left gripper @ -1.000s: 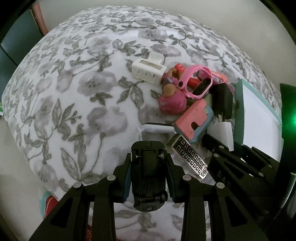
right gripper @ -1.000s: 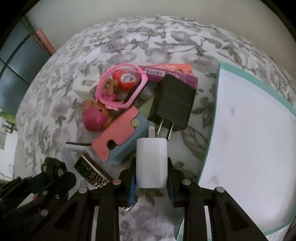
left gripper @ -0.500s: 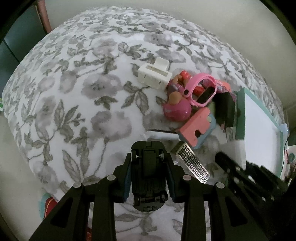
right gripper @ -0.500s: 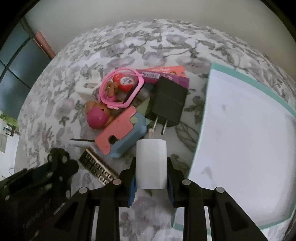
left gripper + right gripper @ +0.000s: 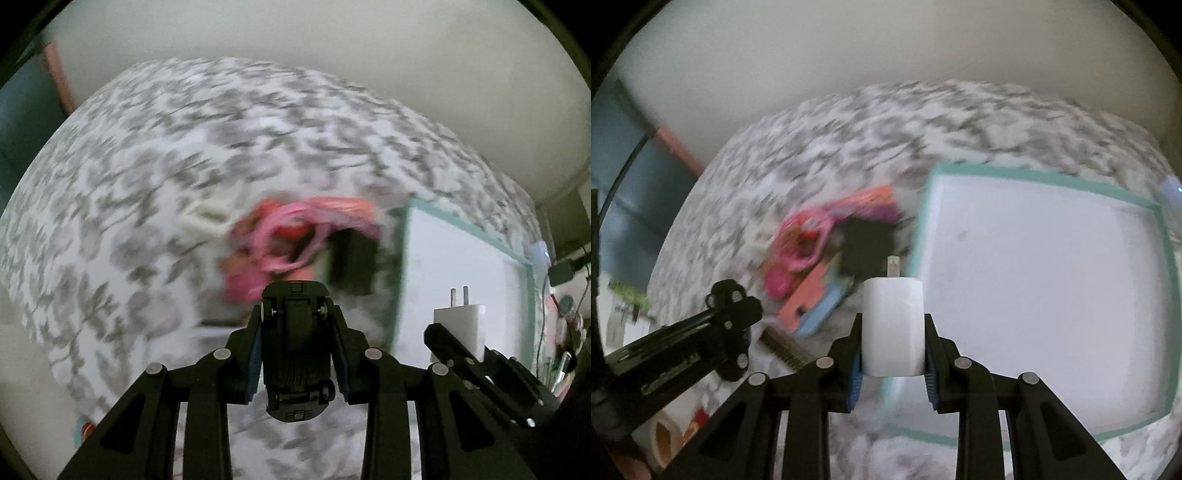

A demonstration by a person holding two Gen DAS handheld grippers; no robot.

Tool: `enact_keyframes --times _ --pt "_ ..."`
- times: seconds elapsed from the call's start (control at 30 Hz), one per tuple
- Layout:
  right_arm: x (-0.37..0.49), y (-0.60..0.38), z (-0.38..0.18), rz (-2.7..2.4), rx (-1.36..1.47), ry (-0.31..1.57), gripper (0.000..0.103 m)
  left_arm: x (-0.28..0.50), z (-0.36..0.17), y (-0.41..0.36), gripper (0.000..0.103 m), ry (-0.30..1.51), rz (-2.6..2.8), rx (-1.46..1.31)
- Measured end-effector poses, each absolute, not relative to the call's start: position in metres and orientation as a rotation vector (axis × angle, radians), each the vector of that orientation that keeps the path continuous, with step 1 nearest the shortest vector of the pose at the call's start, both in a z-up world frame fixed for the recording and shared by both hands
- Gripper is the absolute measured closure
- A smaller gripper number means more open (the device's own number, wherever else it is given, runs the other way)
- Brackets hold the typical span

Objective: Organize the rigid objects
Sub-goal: 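Lift the black toy car and white charger cube and carry both over the teal tray, then lower the toy car into the tray and open the left gripper while the right gripper releases the charger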

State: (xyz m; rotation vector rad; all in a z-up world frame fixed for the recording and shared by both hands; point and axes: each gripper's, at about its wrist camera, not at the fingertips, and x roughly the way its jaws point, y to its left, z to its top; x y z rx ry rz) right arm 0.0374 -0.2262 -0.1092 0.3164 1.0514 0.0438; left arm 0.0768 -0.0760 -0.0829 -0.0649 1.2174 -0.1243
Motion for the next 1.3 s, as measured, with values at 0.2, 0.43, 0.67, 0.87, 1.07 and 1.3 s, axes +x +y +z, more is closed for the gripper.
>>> enact_keyframes --times 0.2,0.43,0.67,0.87,1.07,1.3 --pt "0.039 -0.280 -0.117 -0.144 0.353 1.029 0.074 0.086 -0.091 -0.149 0.069 1.217 -0.248 0.010" --pt "0.039 -0.344 -0.125 -0.317 0.415 1.013 0.074 0.092 -0.107 -0.214 0.069 1.199 -0.368 0.086" --pt "0.043 -0.373 -0.143 -0.419 0.391 1.031 0.074 0.101 -0.126 -0.245 0.069 1.193 -0.418 0.127" --pt "0.045 -0.378 -0.156 -0.429 0.381 1.051 0.074 0.107 -0.141 -0.255 0.068 1.207 -0.420 0.146" --pt "0.048 -0.375 -0.158 -0.435 0.334 1.051 0.074 0.108 -0.146 -0.255 0.068 1.208 -0.416 0.161" --pt "0.047 -0.375 -0.155 -0.441 0.337 1.052 0.073 0.108 -0.145 -0.252 0.052 1.230 -0.412 0.157"
